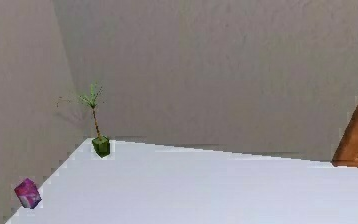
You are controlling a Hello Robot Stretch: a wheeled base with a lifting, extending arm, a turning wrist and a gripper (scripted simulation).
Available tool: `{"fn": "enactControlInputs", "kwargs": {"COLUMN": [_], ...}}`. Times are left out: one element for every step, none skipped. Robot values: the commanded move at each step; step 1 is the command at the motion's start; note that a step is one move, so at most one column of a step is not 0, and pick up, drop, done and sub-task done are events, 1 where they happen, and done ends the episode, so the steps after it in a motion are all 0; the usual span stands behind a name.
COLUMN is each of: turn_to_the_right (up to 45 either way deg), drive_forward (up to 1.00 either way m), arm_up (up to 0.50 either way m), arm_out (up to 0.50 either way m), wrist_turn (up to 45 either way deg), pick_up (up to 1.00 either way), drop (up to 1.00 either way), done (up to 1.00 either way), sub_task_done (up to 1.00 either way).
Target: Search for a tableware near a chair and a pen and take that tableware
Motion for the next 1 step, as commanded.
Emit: {"fn": "enactControlInputs", "kwargs": {"turn_to_the_right": [24.0], "drive_forward": [0.0], "arm_up": [0.0], "arm_out": [0.0], "wrist_turn": [0.0], "pick_up": [0.0], "drop": [0.0], "done": [0.0], "sub_task_done": [0.0]}}
